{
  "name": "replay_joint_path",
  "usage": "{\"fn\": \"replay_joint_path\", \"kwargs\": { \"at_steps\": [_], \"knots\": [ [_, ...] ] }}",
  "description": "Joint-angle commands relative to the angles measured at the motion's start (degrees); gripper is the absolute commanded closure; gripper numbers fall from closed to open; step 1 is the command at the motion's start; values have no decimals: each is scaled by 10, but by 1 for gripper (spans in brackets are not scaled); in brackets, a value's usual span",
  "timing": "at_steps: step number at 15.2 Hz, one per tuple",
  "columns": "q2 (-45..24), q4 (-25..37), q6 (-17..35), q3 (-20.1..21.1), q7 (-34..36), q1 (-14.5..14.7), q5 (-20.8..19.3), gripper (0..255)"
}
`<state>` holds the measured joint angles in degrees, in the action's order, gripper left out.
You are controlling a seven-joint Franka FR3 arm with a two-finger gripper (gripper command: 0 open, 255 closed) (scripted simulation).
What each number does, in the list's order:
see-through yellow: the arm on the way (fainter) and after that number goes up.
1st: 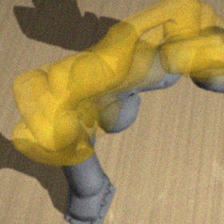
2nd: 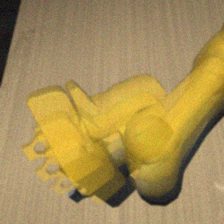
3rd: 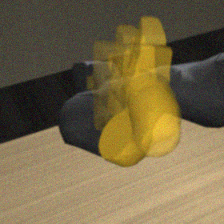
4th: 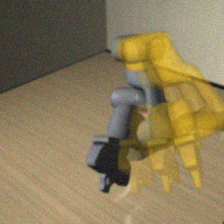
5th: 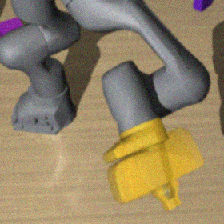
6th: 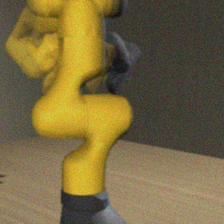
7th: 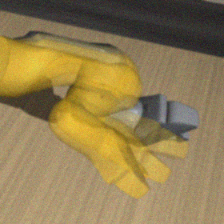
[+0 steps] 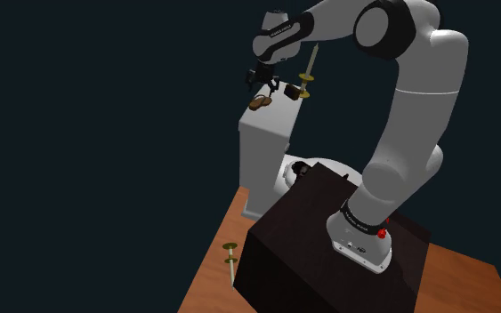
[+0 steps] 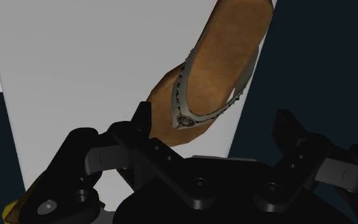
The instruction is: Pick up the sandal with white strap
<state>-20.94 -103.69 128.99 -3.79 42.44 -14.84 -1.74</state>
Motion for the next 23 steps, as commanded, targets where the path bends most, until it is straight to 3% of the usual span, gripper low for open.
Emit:
{"fn": "replay_joint_path", "kwargs": {
  "at_steps": [1, 2, 10, 23],
  "knots": [
    [-6, -8, 1, -1, 1, 0, -1, 0],
    [-7, -8, 2, -1, 1, 0, -1, 255],
    [-6, -12, 5, -1, 1, 0, -1, 255],
    [33, 32, -78, -1, -1, 1, -2, 255]
  ]
}}
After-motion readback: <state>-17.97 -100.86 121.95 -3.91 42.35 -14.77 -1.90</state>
